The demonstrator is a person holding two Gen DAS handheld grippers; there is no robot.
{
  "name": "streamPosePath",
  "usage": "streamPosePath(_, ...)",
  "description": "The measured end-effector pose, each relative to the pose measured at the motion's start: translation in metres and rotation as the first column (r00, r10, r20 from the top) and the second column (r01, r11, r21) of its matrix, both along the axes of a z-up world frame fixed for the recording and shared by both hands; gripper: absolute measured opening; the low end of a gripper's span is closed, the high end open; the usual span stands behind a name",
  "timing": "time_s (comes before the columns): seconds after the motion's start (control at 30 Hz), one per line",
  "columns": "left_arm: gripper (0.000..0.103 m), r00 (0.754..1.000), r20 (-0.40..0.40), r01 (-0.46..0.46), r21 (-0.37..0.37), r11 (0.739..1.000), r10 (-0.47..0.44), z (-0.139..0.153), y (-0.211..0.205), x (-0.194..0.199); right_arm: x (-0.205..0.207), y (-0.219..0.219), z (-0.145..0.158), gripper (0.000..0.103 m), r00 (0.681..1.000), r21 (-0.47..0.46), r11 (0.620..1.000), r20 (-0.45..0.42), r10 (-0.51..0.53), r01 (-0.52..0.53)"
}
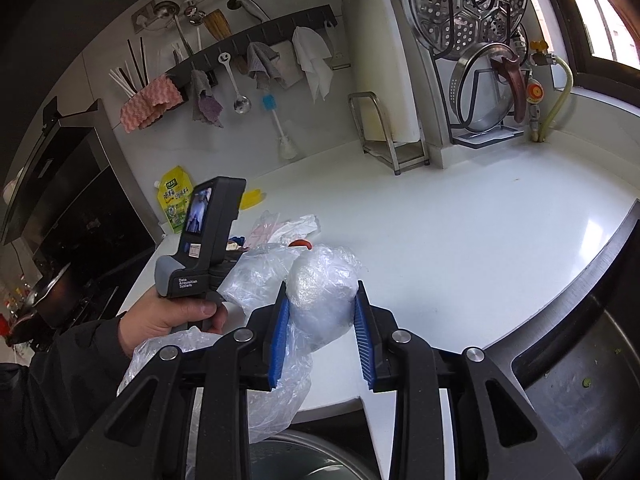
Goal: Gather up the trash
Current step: 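Grasp the clear plastic bags with the right tool while the left grasps the orange peel, then carry bags and peel over the basket and open both tools to drop them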
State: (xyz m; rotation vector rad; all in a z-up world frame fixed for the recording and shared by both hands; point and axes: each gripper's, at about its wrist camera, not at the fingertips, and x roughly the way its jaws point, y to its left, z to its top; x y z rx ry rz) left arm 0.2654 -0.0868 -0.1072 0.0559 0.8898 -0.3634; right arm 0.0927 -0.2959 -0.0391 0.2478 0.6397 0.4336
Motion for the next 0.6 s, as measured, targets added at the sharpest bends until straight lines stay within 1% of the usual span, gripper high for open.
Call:
streamPosePath(0.03,0.029,1.000,0.009,0.000,0.008,1.000,0.000,0.001,0.000,0.001,0.000,0.000,0.001,0.029,1.000,-0.003,1.000,0.003,-0.001,0.001)
streamPosePath(0.07,0.023,1.000,0.010,0.000,0.012,1.000,0.000,0.001,-0.001,0.001,-0.001,0.000,0.002,0.029,1.000,-0.008,1.000,0.005,-0.004,0.004)
streamPosePath(0.1,0.021,1.000,0.012,0.000,0.009,1.000,-0.001,0.002,0.000,0.001,-0.002,0.000,0.002,0.029,1.000,-0.010,1.000,0.006,-0.004,0.004)
streamPosePath(0.13,0.019,1.000,0.015,0.002,0.008,1.000,-0.002,0.002,-0.001,0.001,-0.002,-0.001,0.003,0.029,1.000,-0.012,1.000,0.007,-0.007,0.007)
streamPosePath(0.2,0.013,1.000,0.015,0.009,-0.004,1.000,-0.009,0.003,0.001,-0.001,-0.003,-0.002,0.003,0.029,1.000,-0.020,1.000,0.009,-0.015,0.015)
streamPosePath(0.27,0.010,1.000,0.015,0.016,-0.008,1.000,-0.016,0.005,0.003,-0.003,-0.003,-0.002,0.003,0.029,1.000,-0.018,1.000,0.007,-0.020,0.020)
streamPosePath(0.43,0.009,0.997,0.063,0.036,-0.009,0.999,-0.036,0.024,0.006,-0.024,-0.005,0.001,0.005,0.029,1.000,-0.021,1.000,0.006,-0.023,0.023)
streamPosePath(0.6,0.009,0.991,0.125,0.049,0.018,0.999,-0.051,0.050,0.012,-0.062,-0.016,0.012,0.012,0.029,1.000,-0.039,0.999,0.013,-0.007,0.007)
